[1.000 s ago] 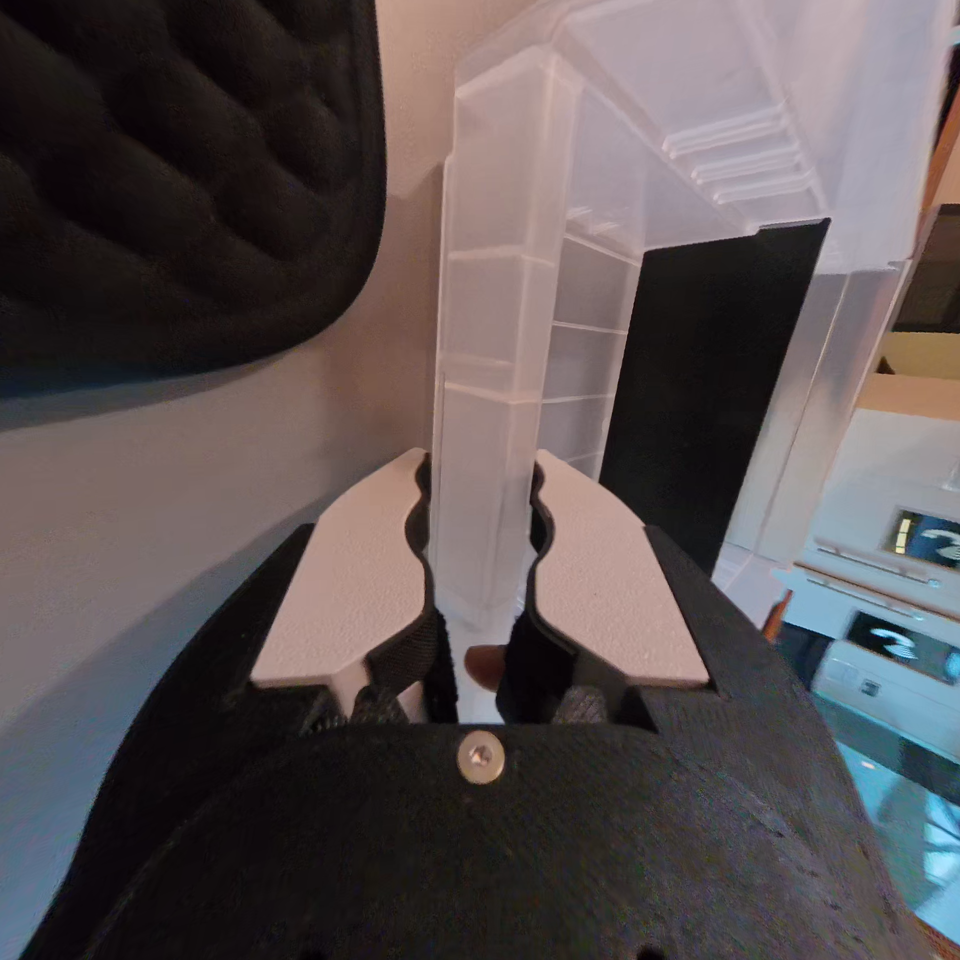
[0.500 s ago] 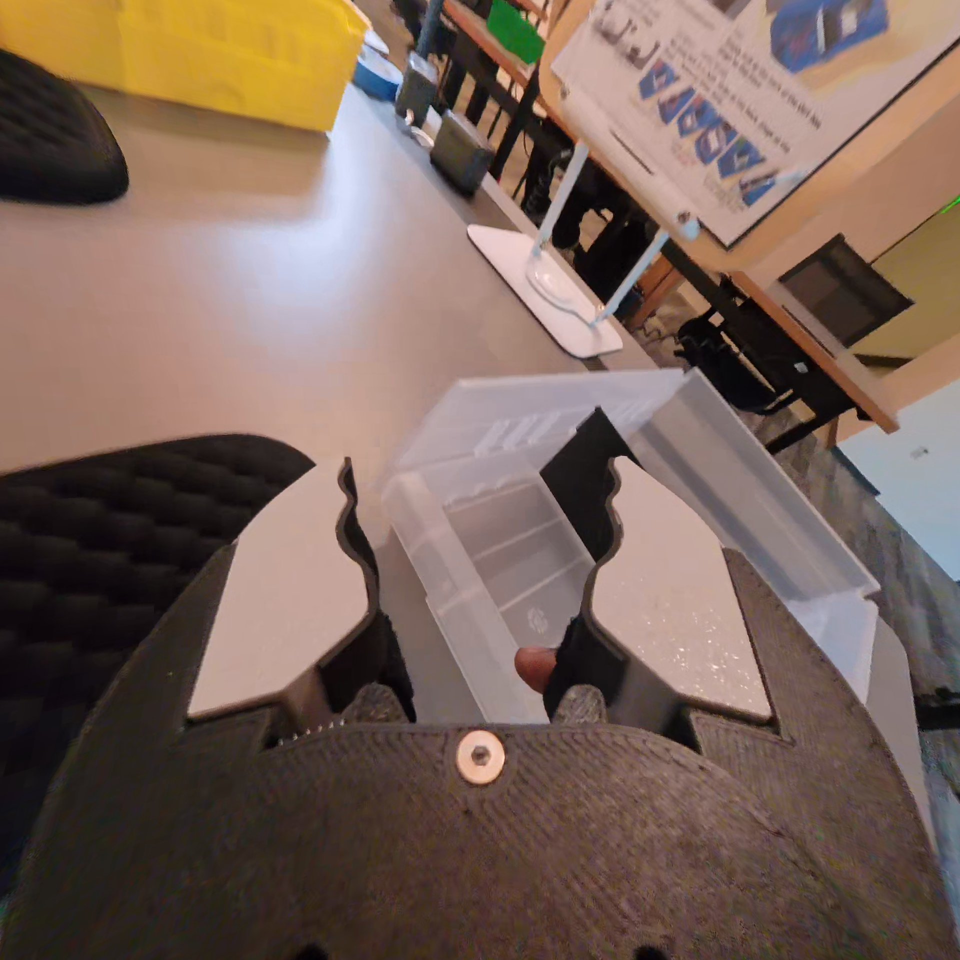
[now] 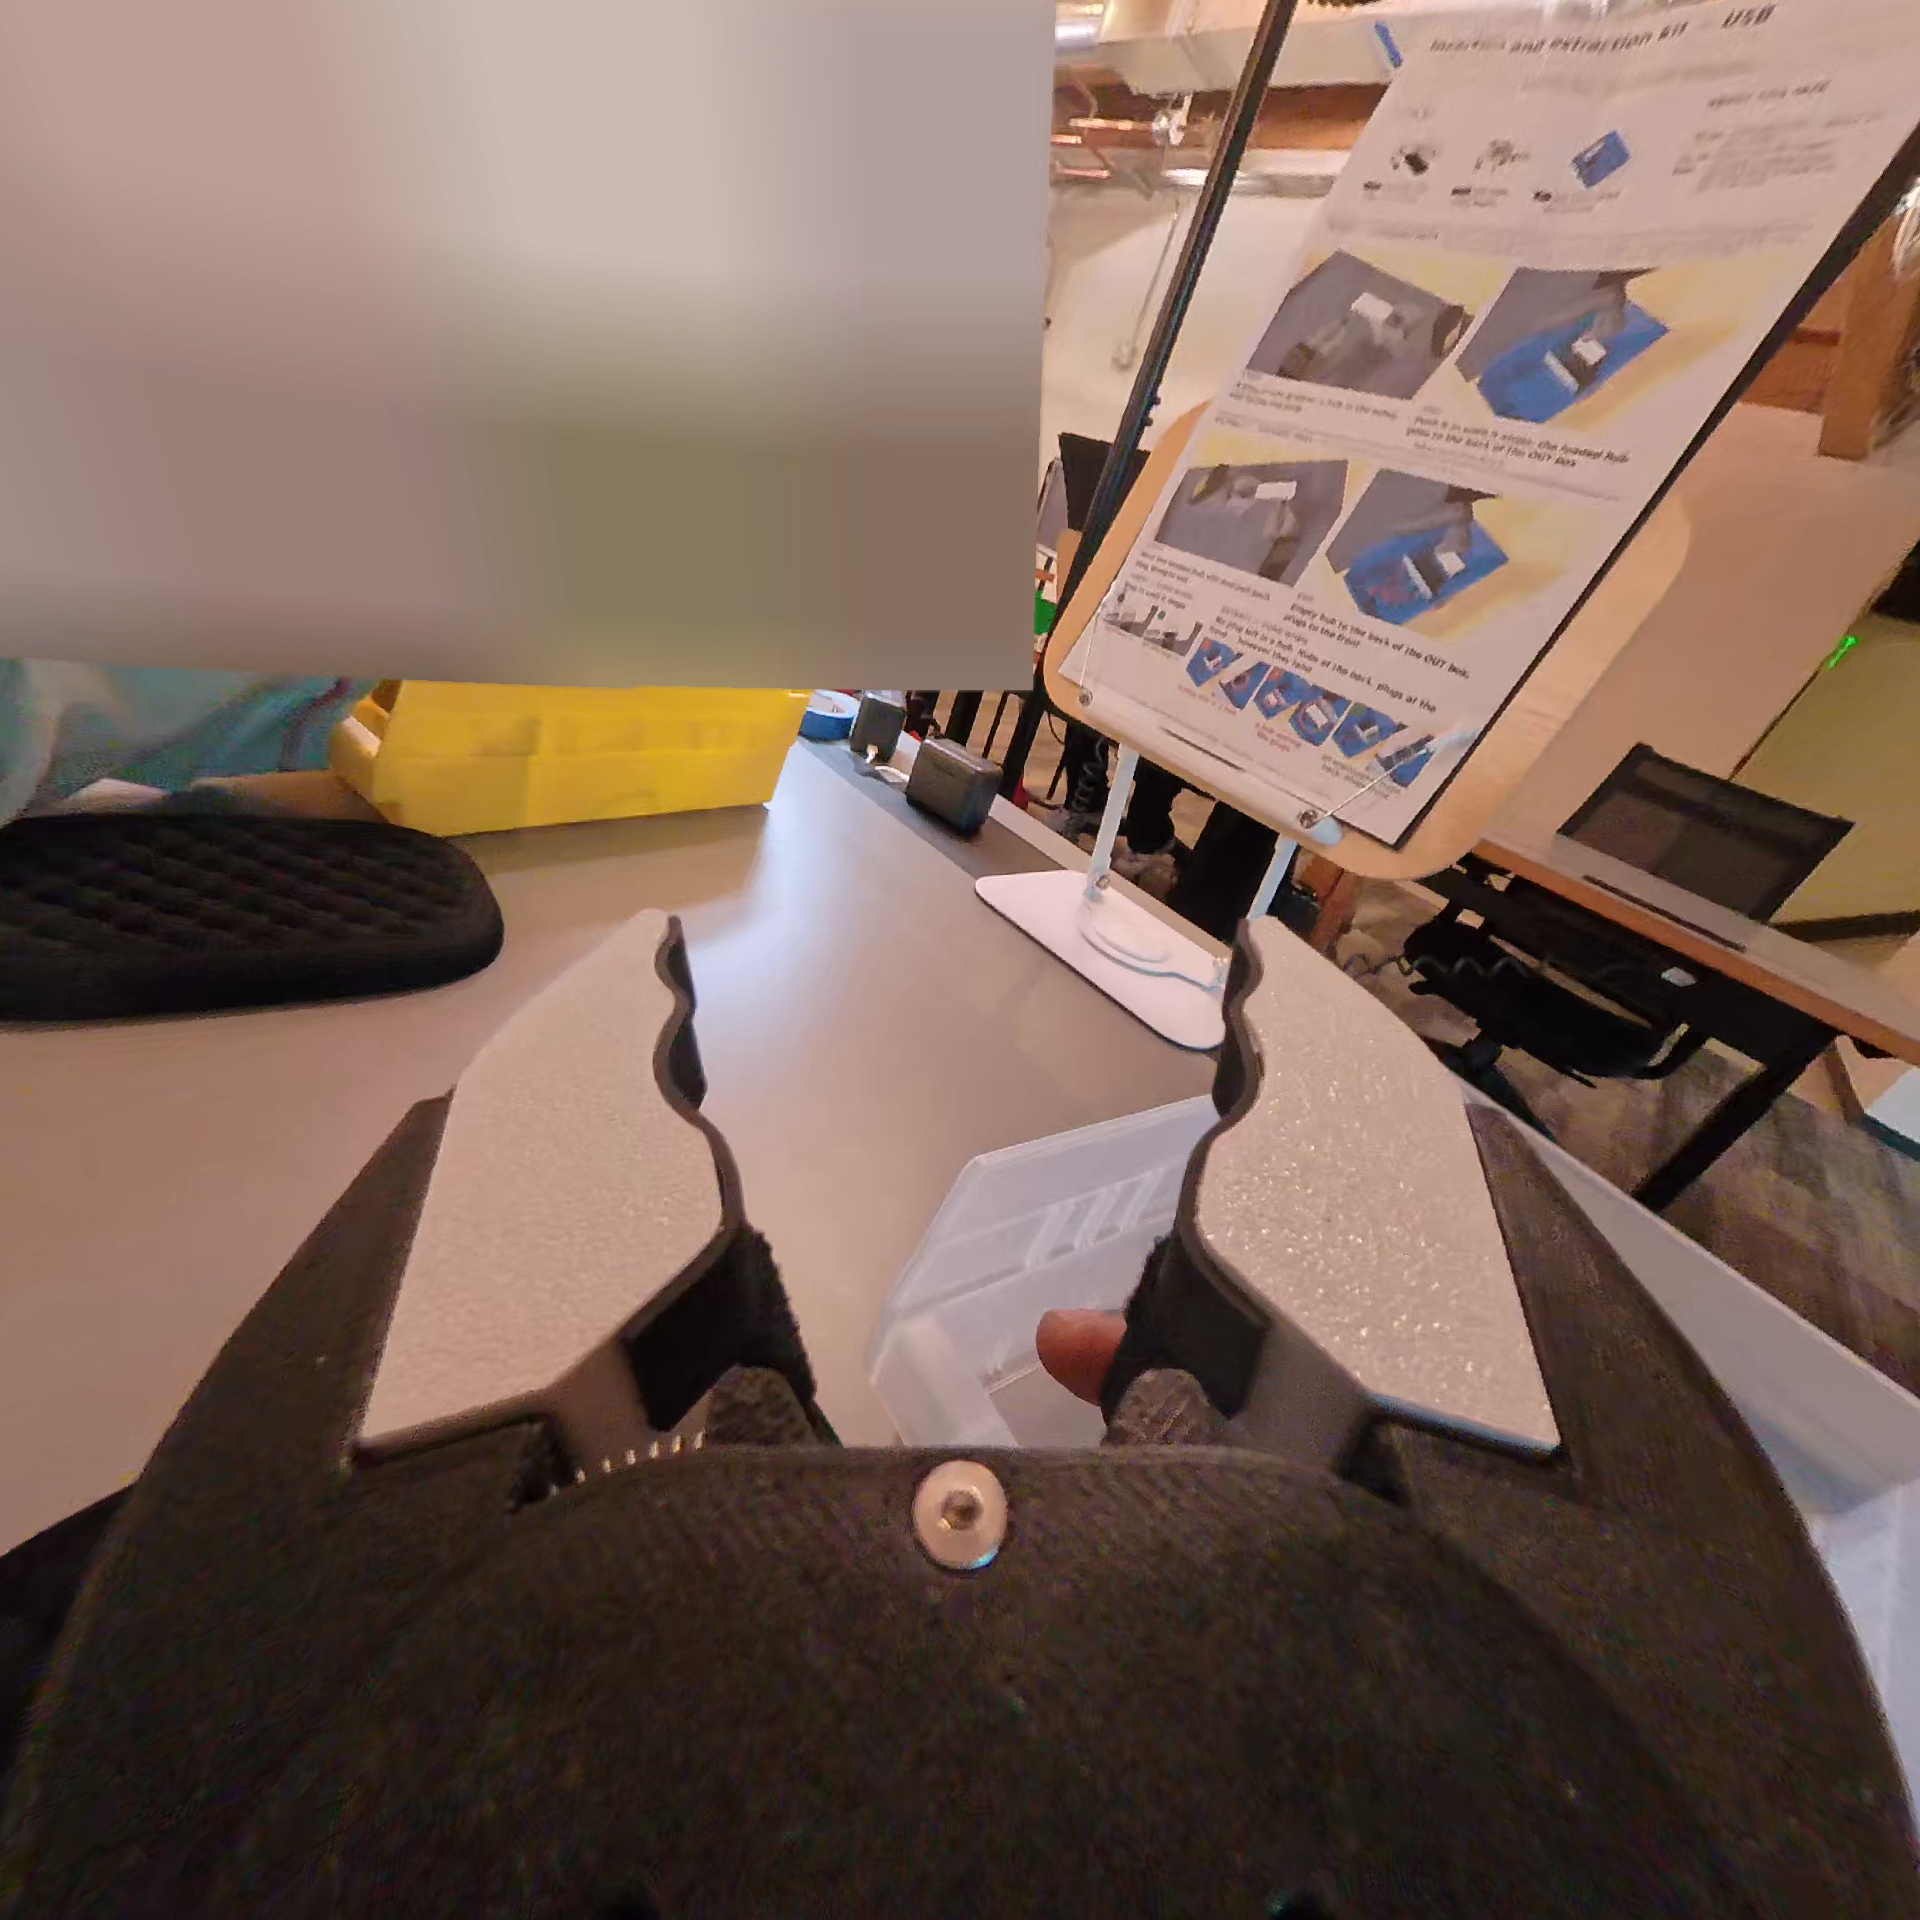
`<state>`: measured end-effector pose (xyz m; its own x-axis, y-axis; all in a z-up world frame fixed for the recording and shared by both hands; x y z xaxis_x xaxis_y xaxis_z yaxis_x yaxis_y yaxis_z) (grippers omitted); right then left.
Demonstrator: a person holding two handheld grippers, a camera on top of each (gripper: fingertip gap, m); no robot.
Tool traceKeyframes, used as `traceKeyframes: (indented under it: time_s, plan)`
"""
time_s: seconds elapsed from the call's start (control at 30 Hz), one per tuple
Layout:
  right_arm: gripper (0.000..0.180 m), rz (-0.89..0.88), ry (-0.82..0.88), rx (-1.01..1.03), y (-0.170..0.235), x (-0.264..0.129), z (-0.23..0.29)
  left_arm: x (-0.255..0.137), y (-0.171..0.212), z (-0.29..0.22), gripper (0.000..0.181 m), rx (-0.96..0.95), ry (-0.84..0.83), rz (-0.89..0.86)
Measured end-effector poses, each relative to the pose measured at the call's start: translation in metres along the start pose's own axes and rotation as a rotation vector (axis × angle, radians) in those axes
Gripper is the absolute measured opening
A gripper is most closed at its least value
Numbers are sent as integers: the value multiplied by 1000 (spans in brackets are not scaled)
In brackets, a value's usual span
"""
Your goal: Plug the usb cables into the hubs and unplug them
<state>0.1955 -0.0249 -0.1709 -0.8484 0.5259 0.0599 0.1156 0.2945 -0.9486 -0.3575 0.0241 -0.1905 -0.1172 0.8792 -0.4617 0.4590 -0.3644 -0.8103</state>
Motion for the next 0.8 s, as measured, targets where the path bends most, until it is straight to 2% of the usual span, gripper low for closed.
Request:
traceKeyframes:
  time_s: [0.13, 0.27, 0.33, 0.37, 0.6, 0.8]
  plan:
    - [89, -43, 22, -26, -3, -4, 1, 12, -2, 2, 68, 61, -76, 124]
    - [86, -42, 33, -58, -6, -2, 0, 20, -9, 0, 61, 86, -137, 150]
    - [86, -27, 37, -80, -8, -2, 0, 26, -9, 2, 49, 109, -169, 200]
    - [86, -23, 38, -88, -9, -3, 1, 30, -8, 3, 36, 121, -152, 223]
    - [81, 8, 73, -120, -9, -10, -1, 13, -6, -7, 27, 199, -109, 119]
    - [77, 22, 73, -141, -10, -9, 0, -38, -24, -32, 26, 337, -68, -71]
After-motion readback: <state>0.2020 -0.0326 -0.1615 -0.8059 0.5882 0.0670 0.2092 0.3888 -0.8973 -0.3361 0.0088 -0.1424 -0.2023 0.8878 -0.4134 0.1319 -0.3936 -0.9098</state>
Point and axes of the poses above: each gripper's, where its closed fingertips meet, x out along the fingers, y out of its underside, z = x × y across the jaws, the point moved 10 cm from there along -x, back along the fingers, and after that the axes turned 1 degree about z, right-handed, at the moved point
